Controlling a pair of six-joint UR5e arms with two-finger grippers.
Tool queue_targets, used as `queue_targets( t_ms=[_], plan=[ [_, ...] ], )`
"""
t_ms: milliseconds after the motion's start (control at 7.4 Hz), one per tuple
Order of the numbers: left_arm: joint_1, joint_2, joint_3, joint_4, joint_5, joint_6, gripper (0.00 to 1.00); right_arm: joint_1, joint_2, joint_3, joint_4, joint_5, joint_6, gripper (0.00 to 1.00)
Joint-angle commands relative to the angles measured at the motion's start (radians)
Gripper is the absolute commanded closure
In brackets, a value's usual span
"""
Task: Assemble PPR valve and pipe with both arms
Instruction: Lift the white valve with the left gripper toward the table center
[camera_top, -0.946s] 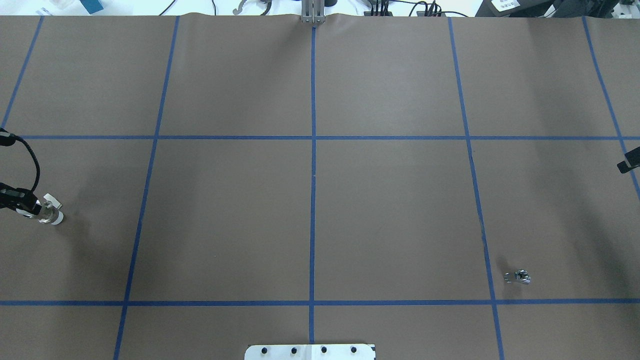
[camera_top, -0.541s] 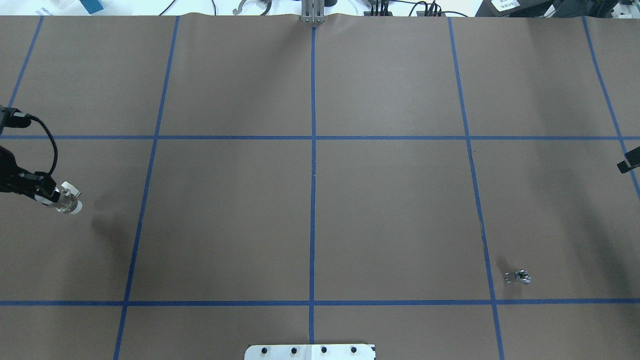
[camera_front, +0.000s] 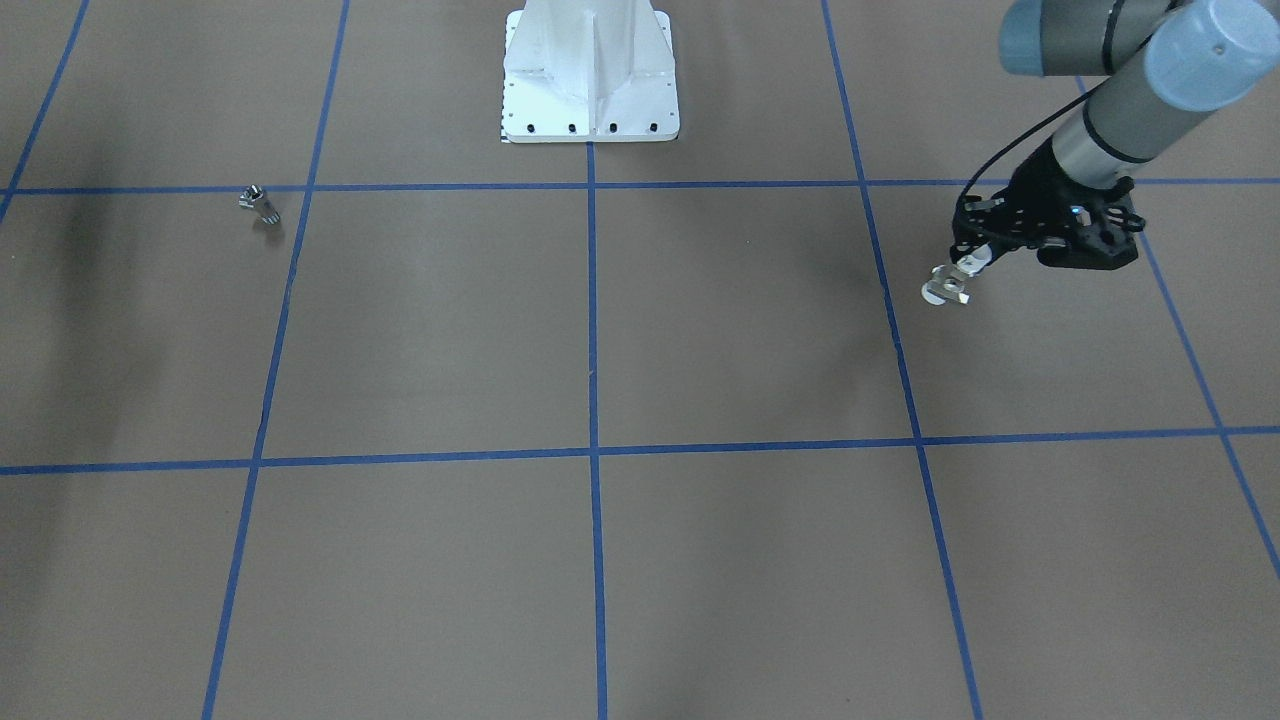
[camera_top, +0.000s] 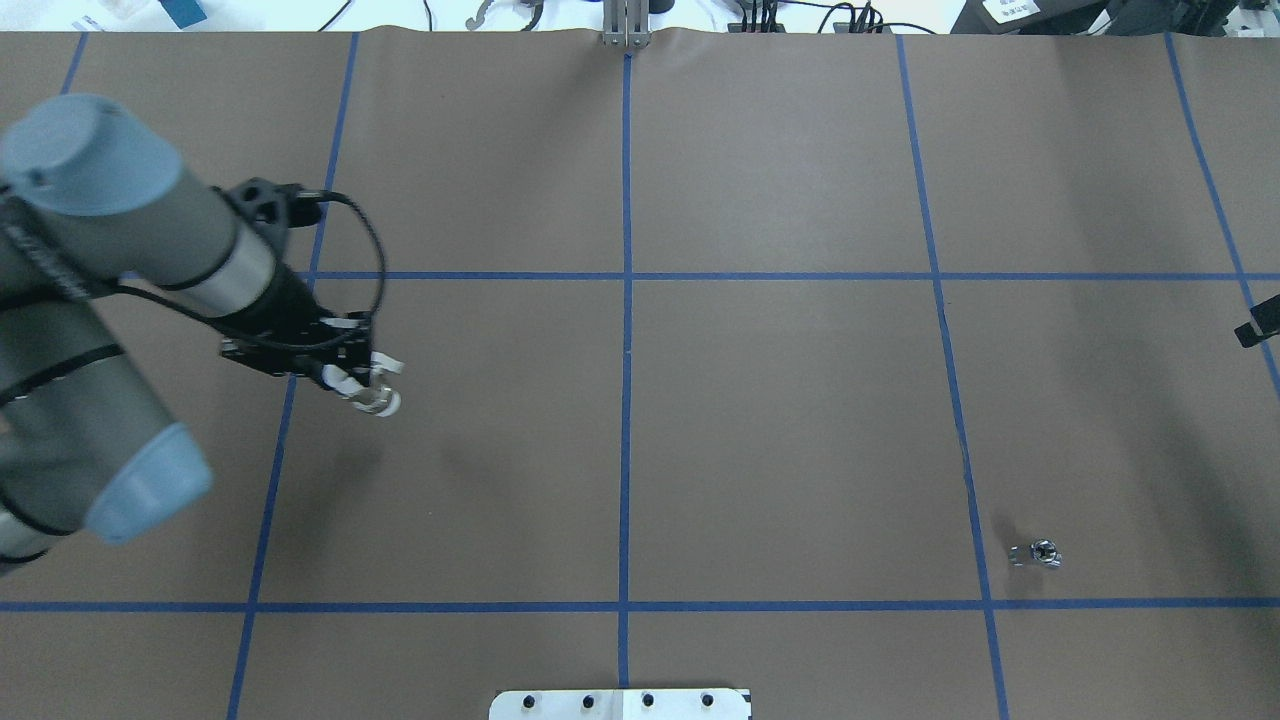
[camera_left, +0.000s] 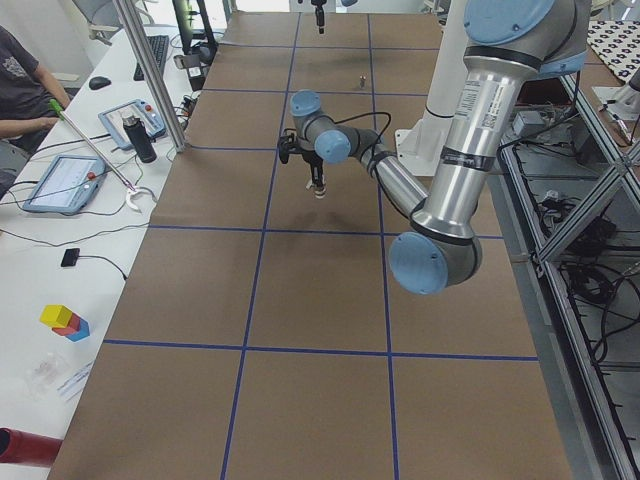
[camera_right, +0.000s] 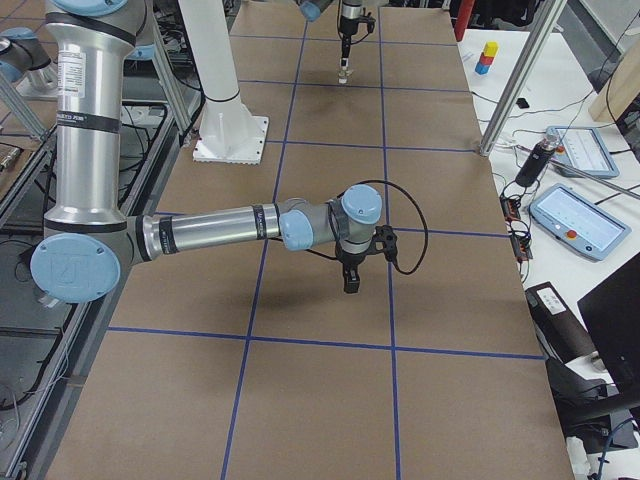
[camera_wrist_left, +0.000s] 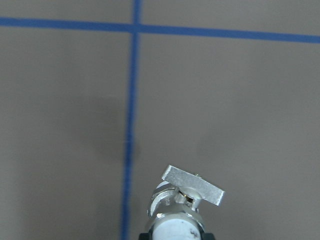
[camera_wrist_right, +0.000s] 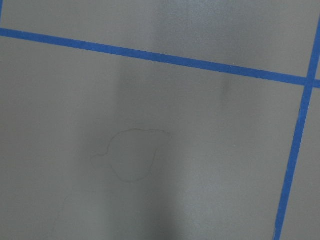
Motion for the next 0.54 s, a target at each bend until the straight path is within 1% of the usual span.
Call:
queue_targets(
  t_ms=[0,135,270,405],
  plan=[
    [0.096,-0.381,0.249,0.136,0.072,-0.13,1.0,0.001,0.0,-0.001,0.0,0.0,-0.002,0.0],
    [0.112,-0.464,0.369,0.074,0.086,-0.149,1.0,0.001,0.0,-0.001,0.0,0.0,-0.002,0.0],
    [0.115,-0.507,0.467,-0.003,0.106,-0.151,1.0,0.001,0.0,-0.001,0.0,0.0,0.0,0.0],
    [0.115,-0.549,0.543,-0.023,0.106,-0.151,1.0,0.001,0.0,-0.004,0.0,0.0,0.0,0.0]
  ],
)
